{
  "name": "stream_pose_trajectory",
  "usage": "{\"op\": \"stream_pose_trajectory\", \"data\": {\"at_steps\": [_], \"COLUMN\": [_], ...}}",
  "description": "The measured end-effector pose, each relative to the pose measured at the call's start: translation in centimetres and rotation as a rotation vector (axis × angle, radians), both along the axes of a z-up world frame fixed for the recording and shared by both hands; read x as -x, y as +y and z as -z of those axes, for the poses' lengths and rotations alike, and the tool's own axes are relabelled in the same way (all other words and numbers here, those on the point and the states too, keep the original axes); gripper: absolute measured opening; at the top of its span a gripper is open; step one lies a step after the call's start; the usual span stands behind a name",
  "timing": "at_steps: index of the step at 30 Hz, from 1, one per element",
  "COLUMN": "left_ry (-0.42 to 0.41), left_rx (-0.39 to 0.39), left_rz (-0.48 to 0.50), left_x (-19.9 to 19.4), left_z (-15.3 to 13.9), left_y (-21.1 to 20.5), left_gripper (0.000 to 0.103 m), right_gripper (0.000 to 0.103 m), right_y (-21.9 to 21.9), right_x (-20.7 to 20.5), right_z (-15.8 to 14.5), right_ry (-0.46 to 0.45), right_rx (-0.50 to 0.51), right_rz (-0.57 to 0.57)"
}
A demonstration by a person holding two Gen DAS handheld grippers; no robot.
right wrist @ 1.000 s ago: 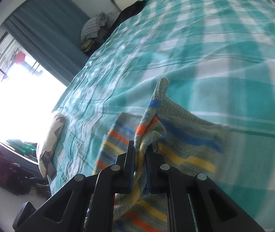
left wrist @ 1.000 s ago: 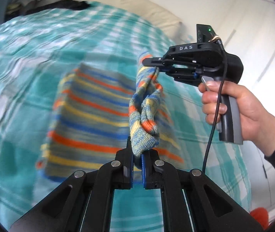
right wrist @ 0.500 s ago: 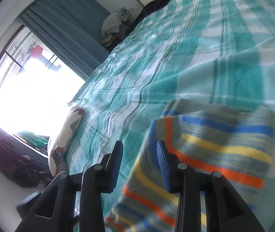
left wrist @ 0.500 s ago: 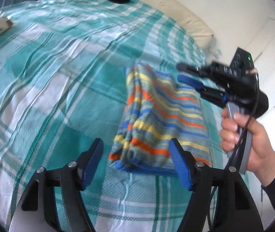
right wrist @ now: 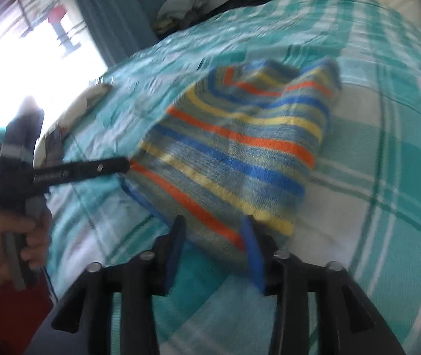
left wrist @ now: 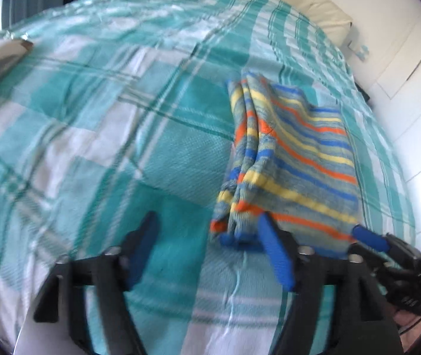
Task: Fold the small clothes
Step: 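Fold the grasped edge over onto the other half with both tools, release, then grasp the end of the folded sweater with both tools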
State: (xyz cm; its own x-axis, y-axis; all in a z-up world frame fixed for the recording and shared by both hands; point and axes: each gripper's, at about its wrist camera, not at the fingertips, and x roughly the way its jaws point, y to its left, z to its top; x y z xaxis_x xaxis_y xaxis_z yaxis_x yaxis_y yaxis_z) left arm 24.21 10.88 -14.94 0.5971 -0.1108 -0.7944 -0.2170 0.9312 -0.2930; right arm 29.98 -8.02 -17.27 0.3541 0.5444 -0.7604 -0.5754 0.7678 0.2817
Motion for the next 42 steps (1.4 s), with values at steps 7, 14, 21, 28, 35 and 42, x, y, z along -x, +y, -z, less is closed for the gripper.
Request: {"op": "stream_pose_trajectory", "data": {"at_steps": [7, 14, 21, 28, 35, 42], "left_ry": [-0.046, -0.045, -0.055, -0.044, -0.037, -0.038], "left_rx": [-0.106, -0.132, -0.181, -0.190, -0.225, -0.253], "left_rz": [0.084, 0.123, 0.120, 0.102, 0.104, 0.109], "left_x": [3.6, 5.6, 6.0, 5.8, 5.7, 5.7], "left_z": [-0.3, 0.7, 1.9, 2.9, 3.9, 4.3], "left_y": [-2.0, -3.8, -3.8, -3.3, -3.9, -4.5], "left_gripper": [0.088, 0.089, 0.091, 0.094, 0.099, 0.102], "right_gripper": [0.080, 0.089, 0.094, 0.094, 0.098, 0.102], "right_y": [-3.1, -6.8, -6.9, -6.6, -6.2, -6.2], "right_x": [7.5, 10.6, 11.3, 12.2, 12.9, 13.0], "right_z": [-1.9, -0.1, 0.0, 1.7, 2.6, 3.2], "right_ry": [-0.119, -0.065, -0.114, -0.130, -0.155, -0.162], "right_rx": [0.011, 0.064, 0.126, 0.173, 0.195, 0.192], "right_rz": [0.123, 0.342, 0.417, 0.405, 0.394, 0.388]}}
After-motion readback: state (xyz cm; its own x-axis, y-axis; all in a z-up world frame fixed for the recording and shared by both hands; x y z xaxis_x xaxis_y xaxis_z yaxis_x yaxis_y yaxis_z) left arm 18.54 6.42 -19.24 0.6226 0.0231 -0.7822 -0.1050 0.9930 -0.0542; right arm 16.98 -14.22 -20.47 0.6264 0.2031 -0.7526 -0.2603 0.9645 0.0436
